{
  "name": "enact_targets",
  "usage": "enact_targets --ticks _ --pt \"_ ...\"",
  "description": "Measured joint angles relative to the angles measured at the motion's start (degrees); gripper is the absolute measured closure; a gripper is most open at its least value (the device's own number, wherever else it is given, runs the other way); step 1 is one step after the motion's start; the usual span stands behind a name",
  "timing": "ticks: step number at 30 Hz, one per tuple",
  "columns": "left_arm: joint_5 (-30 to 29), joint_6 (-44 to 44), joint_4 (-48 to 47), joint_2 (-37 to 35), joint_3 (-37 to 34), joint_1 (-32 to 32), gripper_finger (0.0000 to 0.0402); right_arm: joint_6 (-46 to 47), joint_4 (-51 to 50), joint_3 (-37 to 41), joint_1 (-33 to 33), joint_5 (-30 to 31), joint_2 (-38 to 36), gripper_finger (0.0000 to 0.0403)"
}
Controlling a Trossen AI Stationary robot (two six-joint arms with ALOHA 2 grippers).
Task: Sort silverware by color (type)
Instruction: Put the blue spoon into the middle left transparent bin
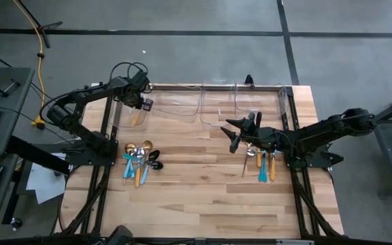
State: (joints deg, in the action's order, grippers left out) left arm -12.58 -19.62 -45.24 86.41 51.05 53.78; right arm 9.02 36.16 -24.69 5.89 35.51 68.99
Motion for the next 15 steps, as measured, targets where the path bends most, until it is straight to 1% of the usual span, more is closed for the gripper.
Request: enact_targets --ticks 6,9,15 --pt "0.63 0.98 -0.14 -0.64 0.0 -0.15 0.03 -0.26 -0.01 0.0 0.0 0.0 0.0 0.0219" --pt "2.56 1.29 -0.26 -2.51 0.25 -0.15 0.0291 -0.44 0.0 0.0 0.0 0.0 0.0 0.0219" --pt "6.79 1.87 -0.27 -10.13 4.58 -0.25 0.0285 -0.44 0.07 0.0 -0.76 0.02 0.0 0.0219"
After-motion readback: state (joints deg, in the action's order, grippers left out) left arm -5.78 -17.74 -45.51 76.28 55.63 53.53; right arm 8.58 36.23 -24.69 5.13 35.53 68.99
